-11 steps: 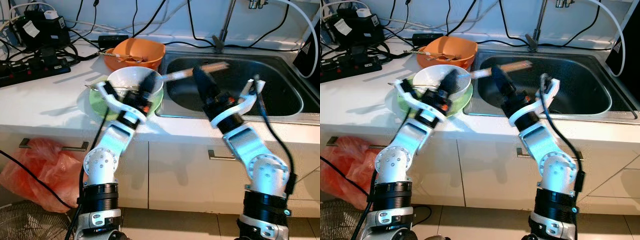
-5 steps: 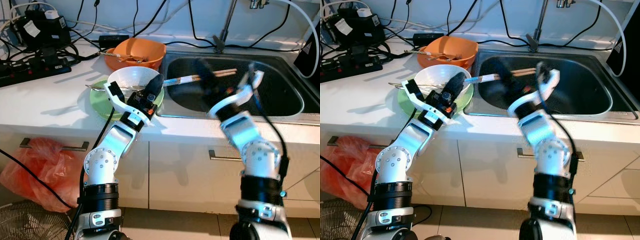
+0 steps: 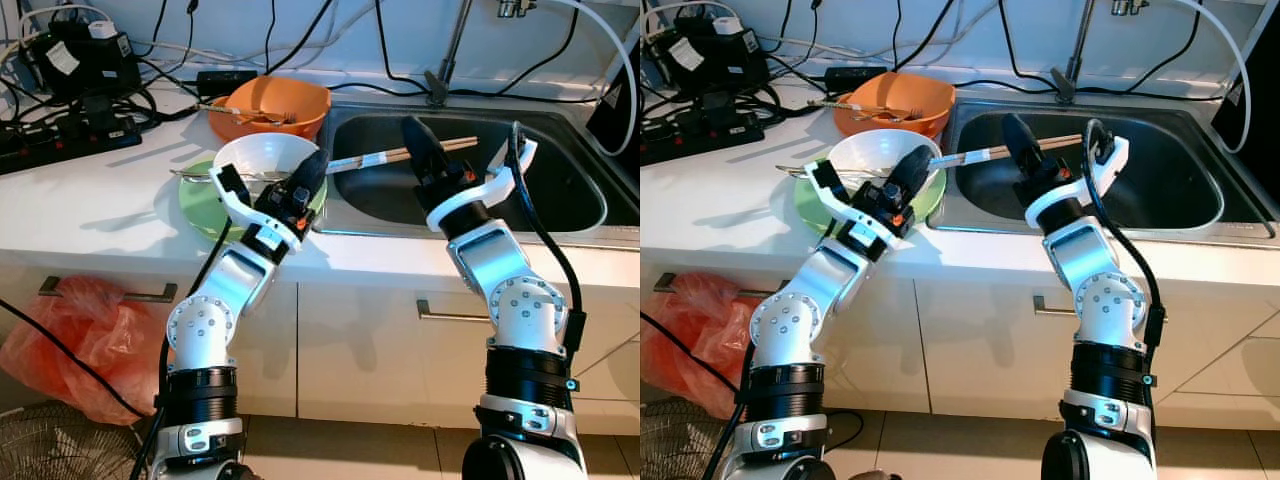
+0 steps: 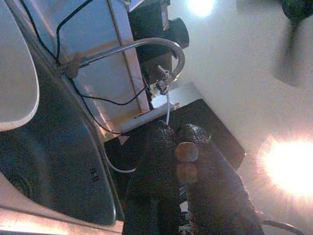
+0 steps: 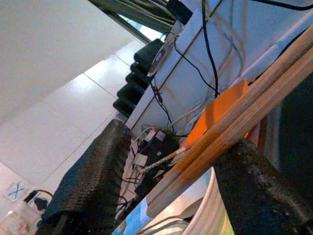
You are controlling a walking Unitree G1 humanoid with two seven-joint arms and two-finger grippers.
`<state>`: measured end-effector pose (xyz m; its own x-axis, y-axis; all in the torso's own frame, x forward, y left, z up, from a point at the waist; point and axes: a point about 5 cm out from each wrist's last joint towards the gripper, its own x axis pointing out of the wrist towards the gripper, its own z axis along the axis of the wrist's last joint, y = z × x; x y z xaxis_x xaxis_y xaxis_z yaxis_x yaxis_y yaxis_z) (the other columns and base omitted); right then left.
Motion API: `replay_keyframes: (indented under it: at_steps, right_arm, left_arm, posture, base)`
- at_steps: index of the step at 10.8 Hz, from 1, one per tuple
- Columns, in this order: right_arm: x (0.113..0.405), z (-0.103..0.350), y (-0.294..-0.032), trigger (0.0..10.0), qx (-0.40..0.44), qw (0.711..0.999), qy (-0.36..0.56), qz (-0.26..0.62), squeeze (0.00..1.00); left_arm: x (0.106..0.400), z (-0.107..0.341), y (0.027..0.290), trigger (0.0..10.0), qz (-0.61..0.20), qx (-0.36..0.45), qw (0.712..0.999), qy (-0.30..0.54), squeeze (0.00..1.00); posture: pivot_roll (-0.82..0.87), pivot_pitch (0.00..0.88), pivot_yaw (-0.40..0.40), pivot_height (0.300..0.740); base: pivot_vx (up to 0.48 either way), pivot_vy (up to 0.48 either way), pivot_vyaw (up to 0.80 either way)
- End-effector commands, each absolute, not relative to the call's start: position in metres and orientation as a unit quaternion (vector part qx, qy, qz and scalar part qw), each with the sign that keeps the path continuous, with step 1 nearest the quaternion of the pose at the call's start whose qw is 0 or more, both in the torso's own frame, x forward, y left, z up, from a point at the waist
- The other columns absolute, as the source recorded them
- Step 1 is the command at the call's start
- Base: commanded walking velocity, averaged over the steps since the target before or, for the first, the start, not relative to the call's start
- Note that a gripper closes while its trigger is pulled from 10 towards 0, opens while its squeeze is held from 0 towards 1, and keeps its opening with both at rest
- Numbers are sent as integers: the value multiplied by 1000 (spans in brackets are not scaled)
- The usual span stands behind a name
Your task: Kitchen organization
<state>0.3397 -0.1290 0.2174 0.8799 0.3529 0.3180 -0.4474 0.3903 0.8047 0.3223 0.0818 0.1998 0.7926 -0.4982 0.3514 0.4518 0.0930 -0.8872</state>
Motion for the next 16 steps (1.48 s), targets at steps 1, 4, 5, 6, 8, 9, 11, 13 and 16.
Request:
replay_keyframes:
  at_steps: [1,4,5,6,8,9,11,13,16]
  right_arm:
    - [338,225,-130,0,497,830,-64,246,0]
    - [338,227,-127,0,498,828,-65,249,0]
    - [338,227,-125,0,499,827,-64,251,0]
    - [338,227,-124,0,500,827,-63,251,0]
    - [338,226,-124,0,500,827,-62,248,0]
    - [339,226,-124,0,499,829,-61,246,0]
    - [339,225,-125,0,495,832,-61,242,0]
    - [340,225,-126,0,494,834,-61,239,0]
    - [341,223,-128,0,495,837,-60,225,0]
  left_arm:
    - [322,194,69,0,-319,-604,729,50,0]
    - [320,192,64,0,-326,-601,727,67,0]
    - [320,192,63,0,-330,-601,724,71,0]
    - [318,193,61,0,-342,-600,719,76,0]
    - [316,194,58,0,-354,-597,715,82,0]
    - [317,194,58,0,-354,-596,716,83,0]
    - [319,190,59,7255,-340,-585,730,95,0]
    - [321,185,61,10000,-319,-587,737,103,1000]
    - [319,185,59,10000,-325,-584,736,108,1000]
  posture:
    - [40,32,5,740]
    - [39,32,10,740]
    - [40,33,10,740]
    - [40,34,10,740]
    - [41,33,9,740]
    - [42,32,9,740]
    - [43,27,9,740]
    - [44,28,8,740]
    - [41,34,7,740]
  base:
    - [0,0,0]
    - [0,0,0]
    - [0,0,0]
    - [0,0,0]
    - [0,0,0]
    - [0,0,0]
    - [0,0,0]
    - [0,0,0]
    - [0,0,0]
